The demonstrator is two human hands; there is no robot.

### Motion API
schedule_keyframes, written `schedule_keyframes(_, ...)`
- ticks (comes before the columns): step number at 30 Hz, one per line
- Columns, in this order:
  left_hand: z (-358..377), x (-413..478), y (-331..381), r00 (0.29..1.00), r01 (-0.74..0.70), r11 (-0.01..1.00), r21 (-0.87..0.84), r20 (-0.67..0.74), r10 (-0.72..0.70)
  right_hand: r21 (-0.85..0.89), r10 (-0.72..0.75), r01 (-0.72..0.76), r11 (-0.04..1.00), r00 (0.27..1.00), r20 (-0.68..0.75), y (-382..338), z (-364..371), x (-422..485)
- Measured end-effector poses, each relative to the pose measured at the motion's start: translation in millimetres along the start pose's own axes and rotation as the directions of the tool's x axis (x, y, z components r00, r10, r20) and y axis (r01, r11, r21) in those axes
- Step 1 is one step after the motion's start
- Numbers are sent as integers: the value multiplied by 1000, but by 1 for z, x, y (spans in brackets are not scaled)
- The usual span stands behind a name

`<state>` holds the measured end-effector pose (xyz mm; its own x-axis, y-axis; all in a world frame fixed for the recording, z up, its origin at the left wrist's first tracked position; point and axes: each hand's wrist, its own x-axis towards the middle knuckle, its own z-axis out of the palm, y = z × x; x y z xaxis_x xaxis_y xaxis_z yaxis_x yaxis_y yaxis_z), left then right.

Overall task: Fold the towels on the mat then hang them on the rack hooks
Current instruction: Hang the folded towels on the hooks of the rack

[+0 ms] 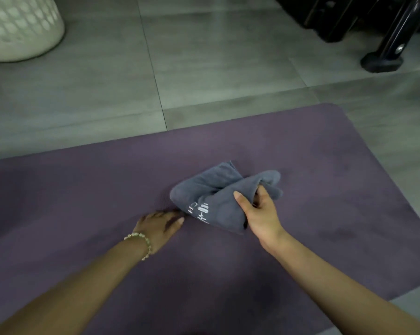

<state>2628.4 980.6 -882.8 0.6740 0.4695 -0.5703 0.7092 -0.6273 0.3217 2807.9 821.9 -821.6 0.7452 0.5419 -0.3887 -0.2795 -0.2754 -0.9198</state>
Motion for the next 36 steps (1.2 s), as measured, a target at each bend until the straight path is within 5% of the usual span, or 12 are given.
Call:
schedule_keyframes(6, -148, -61, 48, 1000, 29, 985, 171, -18, -26, -354, -141, 180, 918, 981, 132, -164, -22, -23)
schedule_keyframes(10, -307, -129, 124, 967, -108, 993, 50, -226, 117, -510, -160, 254, 822, 962, 221, -328, -47, -56)
schedule_keyframes(15, -513, -215, 246, 847, -398, 917, -3, -385, 367, -502, -249, 392, 771, 911, 330, -556, -73, -98)
schedule_keyframes(22, -711, -282, 371, 746, -589, 757, -284, -551, 374, -410, -376, 519, 750, 844, 381, -800, -93, -110)
schedule_keyframes(30, -861, -260, 417, 649, -722, 563, -402, -675, 350, -311, -420, 615, 724, 752, 508, -956, -58, -60)
schedule_keyframes(36, -968, -166, 387, 667, -737, 491, -464, -617, 418, -234, -413, 585, 776, 753, 512, -1012, 6, 41)
